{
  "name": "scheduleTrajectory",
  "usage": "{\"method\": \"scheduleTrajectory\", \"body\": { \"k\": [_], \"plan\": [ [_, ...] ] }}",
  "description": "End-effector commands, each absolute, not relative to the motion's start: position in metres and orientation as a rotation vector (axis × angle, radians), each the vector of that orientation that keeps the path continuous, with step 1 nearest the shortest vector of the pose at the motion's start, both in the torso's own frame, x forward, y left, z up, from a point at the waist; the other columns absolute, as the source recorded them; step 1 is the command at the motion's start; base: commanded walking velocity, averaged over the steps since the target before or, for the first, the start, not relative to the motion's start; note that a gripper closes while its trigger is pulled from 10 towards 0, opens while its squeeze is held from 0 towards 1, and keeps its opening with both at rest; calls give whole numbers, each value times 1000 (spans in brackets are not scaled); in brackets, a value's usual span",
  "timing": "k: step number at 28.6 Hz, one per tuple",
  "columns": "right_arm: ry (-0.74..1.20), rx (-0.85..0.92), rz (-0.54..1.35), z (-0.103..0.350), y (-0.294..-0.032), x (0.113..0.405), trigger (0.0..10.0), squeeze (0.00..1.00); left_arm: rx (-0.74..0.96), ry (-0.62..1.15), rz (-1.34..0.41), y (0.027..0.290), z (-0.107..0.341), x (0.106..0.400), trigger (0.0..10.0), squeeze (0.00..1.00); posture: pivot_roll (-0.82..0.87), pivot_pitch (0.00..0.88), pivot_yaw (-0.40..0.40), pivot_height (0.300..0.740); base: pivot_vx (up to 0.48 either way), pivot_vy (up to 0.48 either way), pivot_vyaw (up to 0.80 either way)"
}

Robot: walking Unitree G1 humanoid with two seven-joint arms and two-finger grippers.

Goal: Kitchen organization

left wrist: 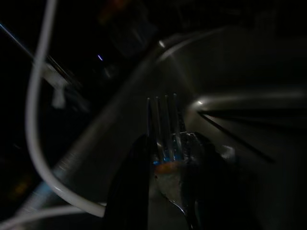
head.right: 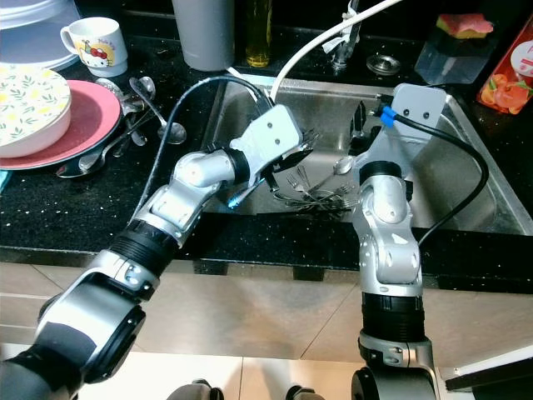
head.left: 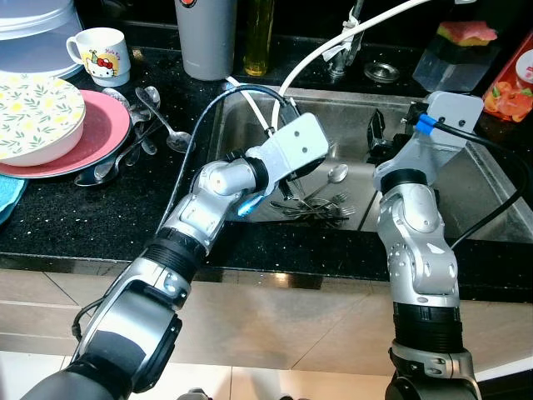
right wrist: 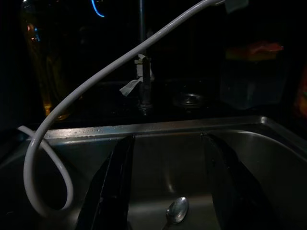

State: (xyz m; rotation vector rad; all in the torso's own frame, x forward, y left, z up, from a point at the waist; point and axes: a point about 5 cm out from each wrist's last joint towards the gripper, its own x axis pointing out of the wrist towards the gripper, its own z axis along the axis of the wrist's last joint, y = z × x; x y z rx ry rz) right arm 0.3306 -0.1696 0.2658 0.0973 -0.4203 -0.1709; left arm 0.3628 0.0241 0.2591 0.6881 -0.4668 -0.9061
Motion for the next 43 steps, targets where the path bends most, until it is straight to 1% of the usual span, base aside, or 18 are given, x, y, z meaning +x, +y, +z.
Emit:
{"method": "scheduleTrajectory", "body": {
  "k": [1, 5, 6, 7, 8, 10, 12, 15, 17, 18, 20, 22, 28, 30, 34, 38, 40, 43],
  "plan": [
    [-457, 90, -191, 271, -174, 327, 10000, 0, 747, -518, -917, 21, 259, 358, 10000, 1000, 194, 171, -38, 740, 0, 0, 0],
    [-461, 90, -191, 271, -174, 326, 10000, 0, 776, -566, -846, 22, 263, 359, 10000, 1000, 192, 153, -39, 740, 0, 0, 0],
    [-464, 89, -190, 271, -174, 326, 10000, 0, 756, -624, -782, 22, 273, 360, 10000, 1000, 190, 141, -42, 740, 0, 0, 0],
    [-466, 89, -188, 271, -174, 325, 10000, 0, 723, -679, -719, 22, 283, 360, 10000, 0, 188, 131, -46, 740, 0, 0, 0],
    [-466, 89, -188, 271, -174, 325, 10000, 0, 723, -679, -719, 22, 283, 360, 10000, 0, 188, 131, -46, 740, 0, 0, 0],
    [-470, 87, -182, 271, -173, 325, 10000, 0, 664, -717, -649, 23, 295, 361, 10000, 0, 184, 117, -47, 740, 0, 0, 0],
    [-471, 86, -179, 271, -173, 324, 10000, 0, 657, -713, -636, 23, 295, 361, 10000, 0, 182, 113, -47, 740, 0, 0, 0],
    [-472, 83, -177, 272, -173, 325, 10000, 0, 677, -663, -608, 24, 289, 367, 10000, 0, 183, 97, -50, 740, 0, 0, 0],
    [-467, 81, -175, 271, -171, 326, 10000, 0, 638, -513, -493, 34, 282, 384, 10000, 0, 178, 85, -52, 740, 0, 0, 0],
    [-467, 81, -175, 271, -171, 326, 10000, 0, 638, -513, -493, 34, 282, 384, 10000, 0, 178, 85, -52, 740, 0, 0, 0],
    [-461, 78, -167, 270, -169, 327, 10000, 0, 588, -333, -385, 47, 270, 399, 10000, 0, 178, 89, -48, 740, 0, 0, 0],
    [-458, 79, -171, 270, -170, 327, 10000, 0, 599, -262, -306, 54, 266, 404, 10000, 0, 177, 88, -51, 740, 0, 0, 0],
    [-453, 77, -176, 268, -172, 327, 10000, 0, 554, -187, -210, 62, 262, 406, 10000, 0, 171, 84, -54, 740, 0, 0, 0],
    [-452, 75, -174, 268, -172, 327, 10000, 0, 454, -90, -133, 70, 257, 409, 10000, 0, 172, 92, -55, 740, 0, 0, 0],
    [-452, 73, -169, 269, -172, 329, 10000, 0, 299, -25, 12, 88, 262, 416, 10000, 0, 174, 91, -59, 740, 0, 0, 0],
    [-454, 74, -166, 270, -172, 330, 10000, 0, 269, 11, 74, 98, 261, 419, 10000, 0, 176, 87, -61, 740, 0, 0, 0],
    [-455, 74, -161, 270, -170, 331, 10000, 0, 235, 30, 166, 113, 262, 422, 10000, 0, 176, 90, -58, 740, 0, 0, 0],
    [-456, 75, -159, 271, -170, 332, 10000, 0, 181, 44, 243, 128, 266, 423, 10000, 0, 180, 89, -58, 740, 0, 0, 0]
  ]
}}
